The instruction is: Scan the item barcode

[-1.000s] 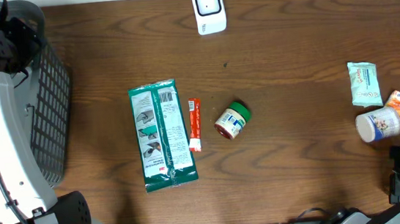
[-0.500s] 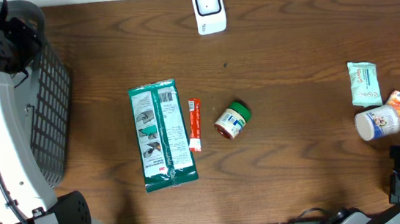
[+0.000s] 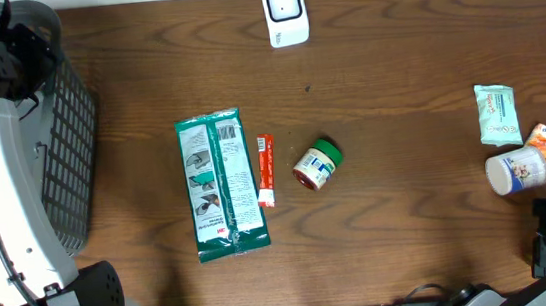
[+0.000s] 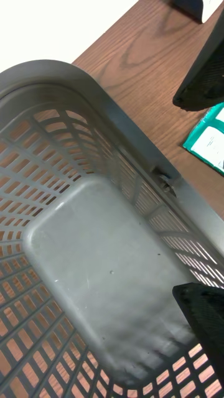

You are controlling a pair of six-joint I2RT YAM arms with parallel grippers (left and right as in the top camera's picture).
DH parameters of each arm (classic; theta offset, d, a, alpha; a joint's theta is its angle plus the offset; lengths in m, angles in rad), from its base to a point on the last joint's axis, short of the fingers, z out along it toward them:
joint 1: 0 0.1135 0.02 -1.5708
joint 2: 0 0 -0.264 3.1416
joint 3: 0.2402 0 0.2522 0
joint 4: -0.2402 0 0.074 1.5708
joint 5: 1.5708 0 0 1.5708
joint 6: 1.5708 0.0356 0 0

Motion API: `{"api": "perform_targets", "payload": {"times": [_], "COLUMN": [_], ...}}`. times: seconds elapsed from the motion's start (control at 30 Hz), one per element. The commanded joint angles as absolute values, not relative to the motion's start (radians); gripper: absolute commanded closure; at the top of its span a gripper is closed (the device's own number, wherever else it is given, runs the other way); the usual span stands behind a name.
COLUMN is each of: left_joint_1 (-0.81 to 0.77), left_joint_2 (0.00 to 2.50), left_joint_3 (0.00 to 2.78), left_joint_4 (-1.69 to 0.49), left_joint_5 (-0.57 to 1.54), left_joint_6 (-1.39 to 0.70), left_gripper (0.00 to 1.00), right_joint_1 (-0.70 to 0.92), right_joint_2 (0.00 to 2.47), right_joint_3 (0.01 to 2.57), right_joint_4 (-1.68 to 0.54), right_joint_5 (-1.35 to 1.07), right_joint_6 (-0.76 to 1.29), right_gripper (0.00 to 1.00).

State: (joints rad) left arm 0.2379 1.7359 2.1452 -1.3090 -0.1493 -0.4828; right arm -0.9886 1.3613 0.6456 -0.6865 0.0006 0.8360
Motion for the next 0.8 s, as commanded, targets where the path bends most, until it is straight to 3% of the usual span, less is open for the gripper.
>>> {"api": "perform_targets", "payload": {"times": [0.0, 0.77], "left_joint_1": [0.241, 0.241], "left_joint_2": [1.728, 1.728], "left_joint_3": [2.15, 2.15], "left_joint_4": [-1.313, -1.313], "left_joint_5": [-0.17, -0.17], "left_joint_6": [-0.48, -0.48], "left_gripper": [0.12, 0.12], "right_joint_1": [-0.982, -0.98], "right_joint_2": [1.361, 1.359], "right_joint_3": [0.651, 0.66], "right_joint_4": [-0.684, -0.654], "right_joint_5": [0.037, -0.026], "right_joint_6": [0.829, 0.784], "right_gripper": [0.01, 0.02]}}
